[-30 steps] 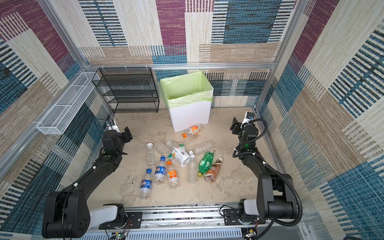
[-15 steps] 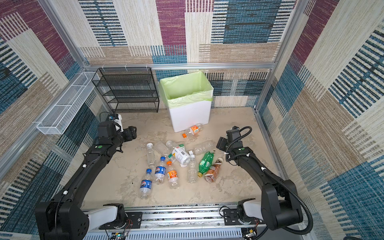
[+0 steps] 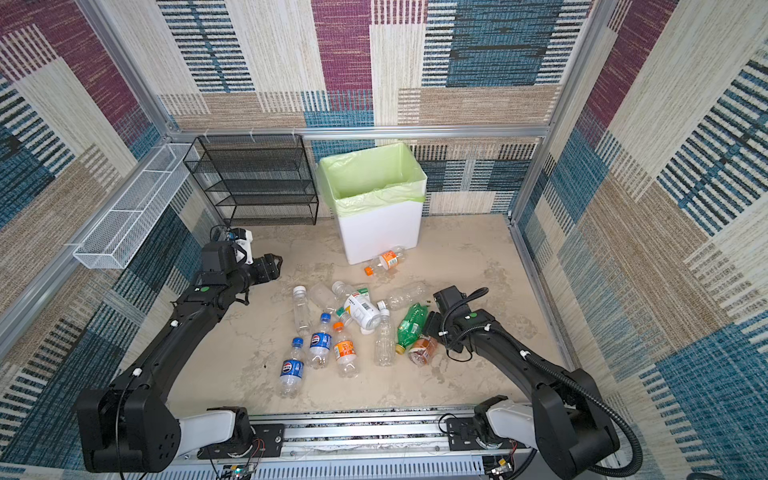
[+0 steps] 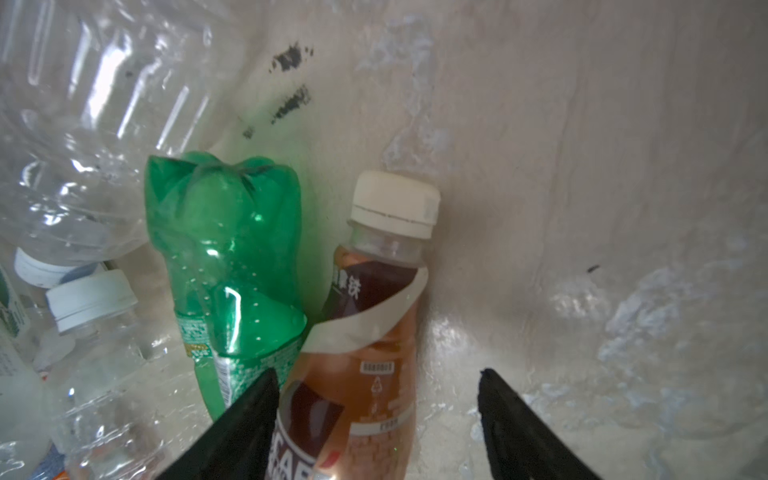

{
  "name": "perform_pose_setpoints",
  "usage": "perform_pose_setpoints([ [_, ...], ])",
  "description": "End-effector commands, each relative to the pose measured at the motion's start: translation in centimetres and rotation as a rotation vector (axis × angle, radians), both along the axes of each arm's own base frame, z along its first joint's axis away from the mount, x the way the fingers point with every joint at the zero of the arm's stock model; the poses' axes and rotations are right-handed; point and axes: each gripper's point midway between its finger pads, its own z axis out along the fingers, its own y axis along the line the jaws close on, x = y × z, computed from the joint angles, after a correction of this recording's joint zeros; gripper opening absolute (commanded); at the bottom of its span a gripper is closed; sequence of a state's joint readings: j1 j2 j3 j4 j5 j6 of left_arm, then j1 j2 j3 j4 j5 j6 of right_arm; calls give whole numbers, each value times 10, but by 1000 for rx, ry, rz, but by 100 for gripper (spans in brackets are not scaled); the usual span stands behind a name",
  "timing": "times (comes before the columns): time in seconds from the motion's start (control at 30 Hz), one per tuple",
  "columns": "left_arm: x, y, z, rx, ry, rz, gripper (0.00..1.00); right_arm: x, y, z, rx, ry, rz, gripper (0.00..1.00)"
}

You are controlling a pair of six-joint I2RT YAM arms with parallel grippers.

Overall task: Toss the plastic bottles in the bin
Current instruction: 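Reach the right gripper down and grasp the brown tea bottle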

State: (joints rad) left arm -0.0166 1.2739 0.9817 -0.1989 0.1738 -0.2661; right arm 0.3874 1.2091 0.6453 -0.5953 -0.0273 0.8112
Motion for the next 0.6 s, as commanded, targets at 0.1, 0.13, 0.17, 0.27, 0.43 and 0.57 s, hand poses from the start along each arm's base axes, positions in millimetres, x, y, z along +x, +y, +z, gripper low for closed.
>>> perform_pose_setpoints([
  [0.1,4,-5,4,-46,-2,-19,79,-4,10,-9,70,14,-42,73],
  [0.13,3,-4,4,-44,-4,-14,79,-4,11,-12,81,13,-45,71],
  [0.17,3,-3,5,-43,-6,-12,79,-4,13,-14,91,17,-47,70],
  [0.27,2,-4,6,-43,-9,-15,79,-2,15,-20,96,23,-48,65],
  [0.43,2,-3,6,-39,-8,-15,78,4,15,-20,89,8,-50,55],
  [0.57,2,-3,5,-38,-6,-17,78,11,15,-16,81,-15,-47,48],
])
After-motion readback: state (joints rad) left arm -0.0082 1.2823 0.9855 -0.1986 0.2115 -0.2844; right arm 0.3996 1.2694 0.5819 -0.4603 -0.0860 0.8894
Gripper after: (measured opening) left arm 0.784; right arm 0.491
